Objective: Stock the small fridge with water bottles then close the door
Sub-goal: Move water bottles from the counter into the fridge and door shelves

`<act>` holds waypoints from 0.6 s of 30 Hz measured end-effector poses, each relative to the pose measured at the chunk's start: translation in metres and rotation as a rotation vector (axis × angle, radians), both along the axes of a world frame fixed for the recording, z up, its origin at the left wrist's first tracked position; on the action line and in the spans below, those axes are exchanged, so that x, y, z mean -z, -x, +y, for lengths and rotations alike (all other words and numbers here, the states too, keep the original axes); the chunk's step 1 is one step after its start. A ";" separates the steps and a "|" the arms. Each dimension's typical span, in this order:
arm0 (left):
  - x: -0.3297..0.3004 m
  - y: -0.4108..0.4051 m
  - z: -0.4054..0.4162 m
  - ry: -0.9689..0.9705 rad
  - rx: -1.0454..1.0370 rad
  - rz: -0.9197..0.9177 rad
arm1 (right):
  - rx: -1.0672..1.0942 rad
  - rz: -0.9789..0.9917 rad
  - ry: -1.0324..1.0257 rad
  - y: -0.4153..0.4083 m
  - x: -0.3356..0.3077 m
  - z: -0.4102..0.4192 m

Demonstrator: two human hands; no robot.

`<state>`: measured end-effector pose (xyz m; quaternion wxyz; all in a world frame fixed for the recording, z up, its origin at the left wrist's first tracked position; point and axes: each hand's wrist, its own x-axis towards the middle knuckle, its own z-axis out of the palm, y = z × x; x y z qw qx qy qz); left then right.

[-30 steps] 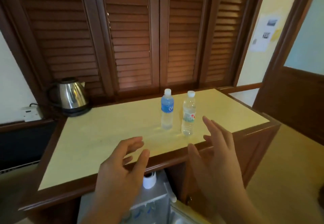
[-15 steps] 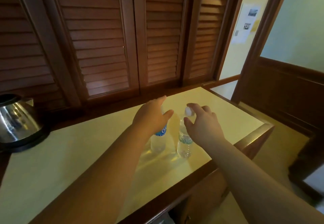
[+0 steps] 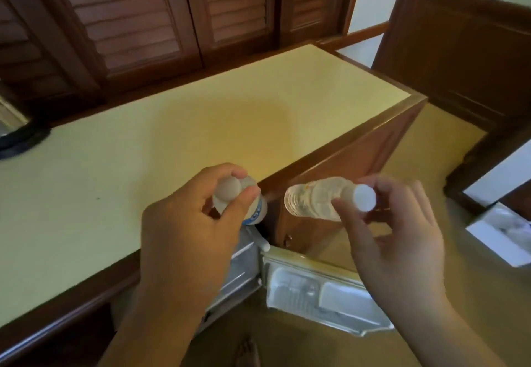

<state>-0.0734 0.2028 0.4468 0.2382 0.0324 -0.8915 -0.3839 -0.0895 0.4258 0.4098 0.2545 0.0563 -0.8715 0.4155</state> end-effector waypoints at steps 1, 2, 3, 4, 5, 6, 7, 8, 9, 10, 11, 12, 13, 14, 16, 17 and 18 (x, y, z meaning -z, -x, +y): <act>0.004 -0.023 0.008 -0.009 0.000 -0.005 | -0.012 -0.004 -0.020 -0.018 0.006 0.010; 0.012 -0.045 0.016 -0.033 -0.001 -0.020 | -0.026 -0.014 -0.038 -0.034 0.016 0.019; 0.024 -0.063 0.023 -0.076 0.017 -0.051 | -0.039 -0.035 -0.043 -0.048 0.029 0.027; 0.036 -0.076 0.031 -0.150 0.038 -0.096 | -0.055 -0.068 -0.039 -0.060 0.044 0.033; 0.051 -0.086 0.038 -0.203 0.050 -0.152 | -0.073 -0.111 -0.035 -0.071 0.062 0.038; 0.066 -0.094 0.045 -0.199 0.061 -0.179 | -0.086 -0.163 -0.035 -0.080 0.082 0.042; 0.081 -0.100 0.050 -0.153 0.059 -0.196 | -0.087 -0.226 -0.037 -0.090 0.103 0.044; 0.099 -0.105 0.056 -0.124 0.037 -0.233 | -0.078 -0.297 -0.038 -0.098 0.126 0.045; 0.117 -0.109 0.062 -0.140 0.012 -0.284 | -0.064 -0.364 -0.041 -0.106 0.147 0.045; 0.137 -0.112 0.067 -0.166 0.006 -0.336 | -0.053 -0.414 -0.051 -0.114 0.170 0.044; 0.158 -0.114 0.070 -0.163 0.002 -0.378 | -0.053 -0.451 -0.059 -0.120 0.190 0.042; 0.178 -0.116 0.072 -0.146 0.001 -0.411 | -0.058 -0.490 -0.060 -0.124 0.210 0.038; 0.197 -0.118 0.072 -0.132 0.002 -0.442 | -0.058 -0.532 -0.054 -0.127 0.230 0.034; 0.216 -0.119 0.072 -0.131 0.005 -0.467 | -0.047 -0.566 -0.047 -0.128 0.250 0.030; 0.251 -0.120 0.071 -0.143 -0.001 -0.498 | -0.025 -0.612 -0.038 -0.126 0.292 0.022; 0.269 -0.121 0.069 -0.145 -0.012 -0.503 | -0.023 -0.621 -0.042 -0.124 0.314 0.017; 0.287 -0.122 0.067 -0.153 -0.025 -0.508 | -0.023 -0.630 -0.052 -0.122 0.336 0.014</act>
